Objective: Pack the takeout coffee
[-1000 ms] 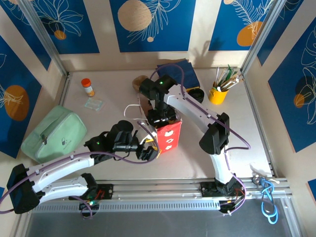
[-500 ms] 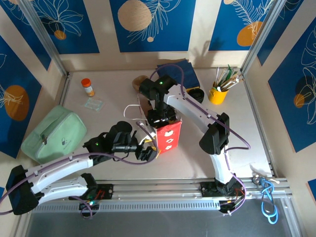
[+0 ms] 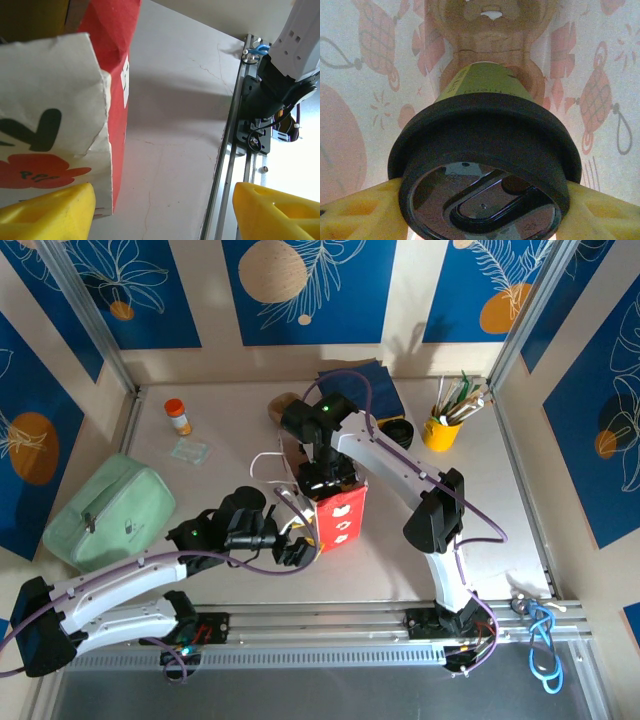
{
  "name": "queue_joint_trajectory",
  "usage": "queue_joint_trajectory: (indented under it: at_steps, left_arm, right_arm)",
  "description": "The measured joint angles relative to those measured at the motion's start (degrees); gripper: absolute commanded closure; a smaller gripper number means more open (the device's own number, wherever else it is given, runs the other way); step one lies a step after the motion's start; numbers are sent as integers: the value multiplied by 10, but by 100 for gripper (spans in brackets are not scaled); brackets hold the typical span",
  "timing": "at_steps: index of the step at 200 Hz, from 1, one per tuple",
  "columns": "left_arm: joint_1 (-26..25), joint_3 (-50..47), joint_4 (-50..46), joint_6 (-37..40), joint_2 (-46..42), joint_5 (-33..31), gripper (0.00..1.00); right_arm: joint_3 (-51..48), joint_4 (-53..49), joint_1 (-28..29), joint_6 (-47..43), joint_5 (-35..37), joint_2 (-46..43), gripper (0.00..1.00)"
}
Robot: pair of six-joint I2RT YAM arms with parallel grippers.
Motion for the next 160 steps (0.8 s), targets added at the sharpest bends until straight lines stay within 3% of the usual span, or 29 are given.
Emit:
queue_joint_trajectory:
  at_steps: [160]
  left_arm:
    - [0,0,-3,2,-1,0,28]
  right_arm:
    - [0,0,0,-5,0,0,37]
